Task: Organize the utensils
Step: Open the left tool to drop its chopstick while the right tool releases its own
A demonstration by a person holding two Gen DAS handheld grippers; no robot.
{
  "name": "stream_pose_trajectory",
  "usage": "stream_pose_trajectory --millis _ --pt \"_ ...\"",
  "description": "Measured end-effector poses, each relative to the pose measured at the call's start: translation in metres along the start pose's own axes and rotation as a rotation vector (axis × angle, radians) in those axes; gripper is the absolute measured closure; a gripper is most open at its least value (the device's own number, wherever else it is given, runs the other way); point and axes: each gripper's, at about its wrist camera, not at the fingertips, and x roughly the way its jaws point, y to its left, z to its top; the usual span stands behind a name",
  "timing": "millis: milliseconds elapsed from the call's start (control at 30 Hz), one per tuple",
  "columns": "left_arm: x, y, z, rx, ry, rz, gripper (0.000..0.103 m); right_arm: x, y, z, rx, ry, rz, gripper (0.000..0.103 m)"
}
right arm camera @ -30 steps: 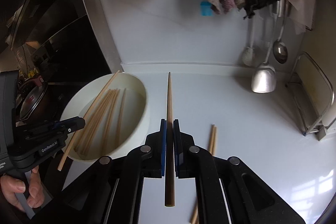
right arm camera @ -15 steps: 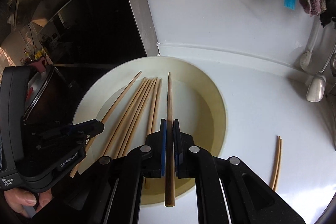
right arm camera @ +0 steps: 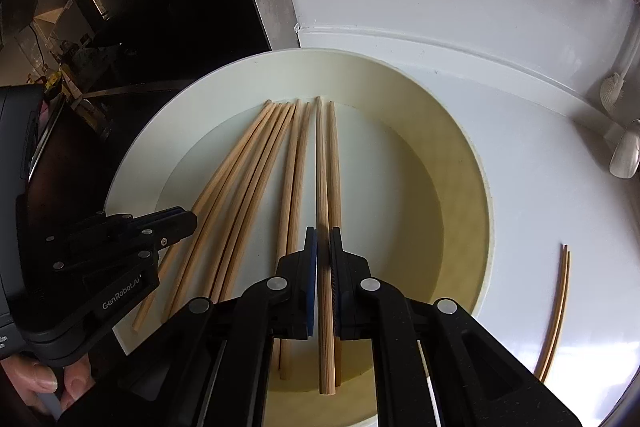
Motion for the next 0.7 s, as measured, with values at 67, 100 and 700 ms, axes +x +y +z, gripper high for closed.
stream_pose_trajectory --millis 67,100,700 --pt "0.002 0.001 0.001 -0.008 0.008 -0.004 0.095 0.003 -0.001 -0.002 -0.003 0.011 0.003 0.097" --pt "0.003 0.000 0.002 -0.010 0.009 -0.003 0.095 0.005 -0.001 -0.002 -0.006 0.017 0.004 0.097" --pt "-0.043 0.004 -0.002 -0.034 -0.091 0.039 0.028 -0.031 -0.006 -0.013 -0.003 -0.037 -0.020 0.068"
